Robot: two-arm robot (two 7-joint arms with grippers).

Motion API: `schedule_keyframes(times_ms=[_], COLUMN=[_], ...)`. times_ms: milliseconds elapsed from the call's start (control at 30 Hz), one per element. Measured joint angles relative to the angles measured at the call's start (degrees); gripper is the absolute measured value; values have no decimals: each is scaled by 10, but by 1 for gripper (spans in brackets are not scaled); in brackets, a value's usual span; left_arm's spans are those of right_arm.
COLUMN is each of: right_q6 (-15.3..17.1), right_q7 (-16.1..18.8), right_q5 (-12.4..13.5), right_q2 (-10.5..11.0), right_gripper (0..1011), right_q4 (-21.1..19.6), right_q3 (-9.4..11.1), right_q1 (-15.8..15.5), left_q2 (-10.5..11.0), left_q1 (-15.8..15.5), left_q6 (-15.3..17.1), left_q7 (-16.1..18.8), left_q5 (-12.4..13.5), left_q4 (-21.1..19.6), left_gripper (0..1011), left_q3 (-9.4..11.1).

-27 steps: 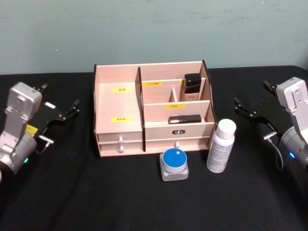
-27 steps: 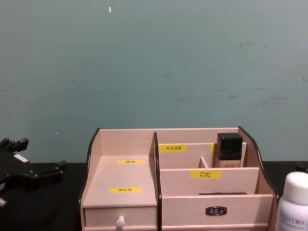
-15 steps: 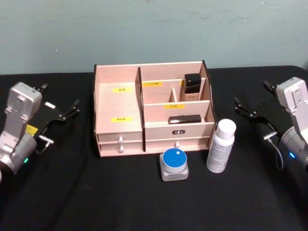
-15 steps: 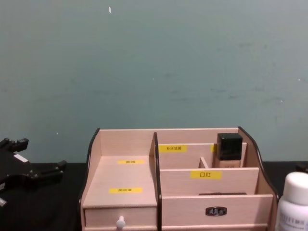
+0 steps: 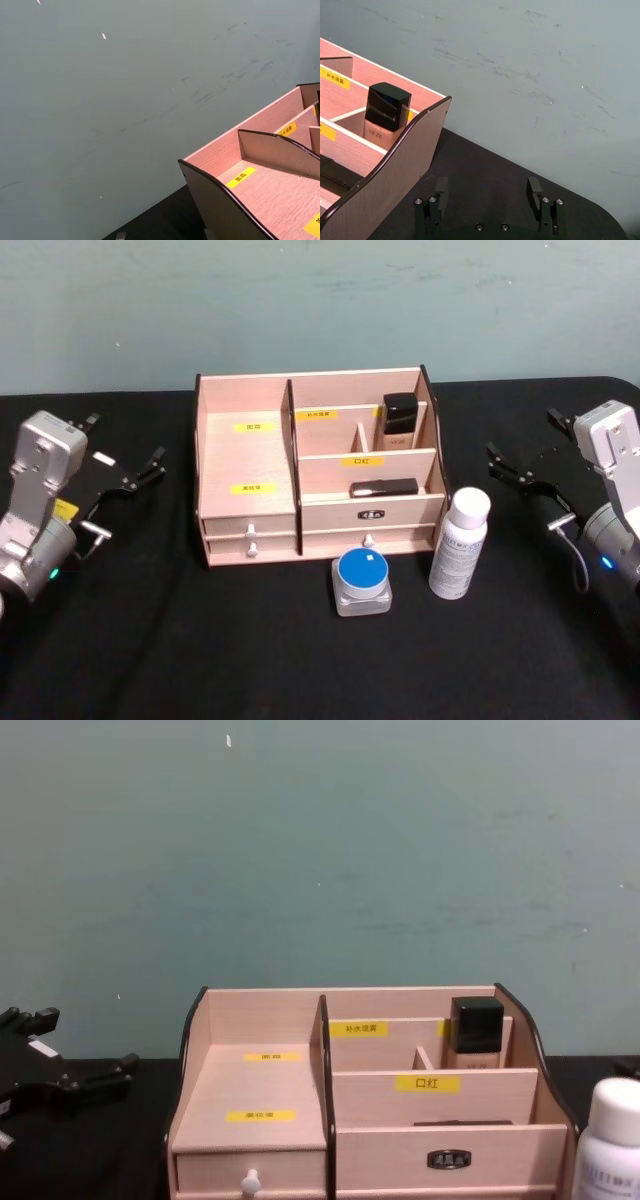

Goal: Pick up the facial cleanser and watermelon frost from the table and place them into the tiered storage box.

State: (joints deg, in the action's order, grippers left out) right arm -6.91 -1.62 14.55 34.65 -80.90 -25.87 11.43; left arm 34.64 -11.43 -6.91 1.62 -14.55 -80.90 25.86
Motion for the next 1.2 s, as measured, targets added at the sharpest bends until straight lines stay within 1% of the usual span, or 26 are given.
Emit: schedule_keyframes(times_ms=[800, 867, 967, 1000, 1067, 1167, 1200], right_q6=[0, -1, -5, -6, -6, -3, -3], right_q7=[0, 4, 14, 19, 24, 33, 38], right_q5=[0, 5, 19, 26, 33, 45, 52], right_q2=[0, -2, -4, -2, 2, 12, 19], right_gripper=[1002, 1002, 1002, 1002, 1002, 1002, 1002], right_q4=[0, 0, -5, -14, -28, -63, -84], right_q3=[0, 4, 17, 23, 30, 43, 51], right_q1=[0, -2, -11, -18, -27, -46, -58], left_q2=[0, 0, 0, 0, 0, 0, 0], left_q1=[0, 0, 0, 0, 0, 0, 0], left_q6=[0, 0, 0, 0, 0, 0, 0], left_q7=[0, 0, 0, 0, 0, 0, 0], left_q5=[0, 0, 0, 0, 0, 0, 0], left_q4=[0, 0, 0, 0, 0, 0, 0], left_gripper=[1009, 1010, 1009, 1009, 1010, 1010, 1010], left_q3=[0, 0, 0, 0, 0, 0, 0])
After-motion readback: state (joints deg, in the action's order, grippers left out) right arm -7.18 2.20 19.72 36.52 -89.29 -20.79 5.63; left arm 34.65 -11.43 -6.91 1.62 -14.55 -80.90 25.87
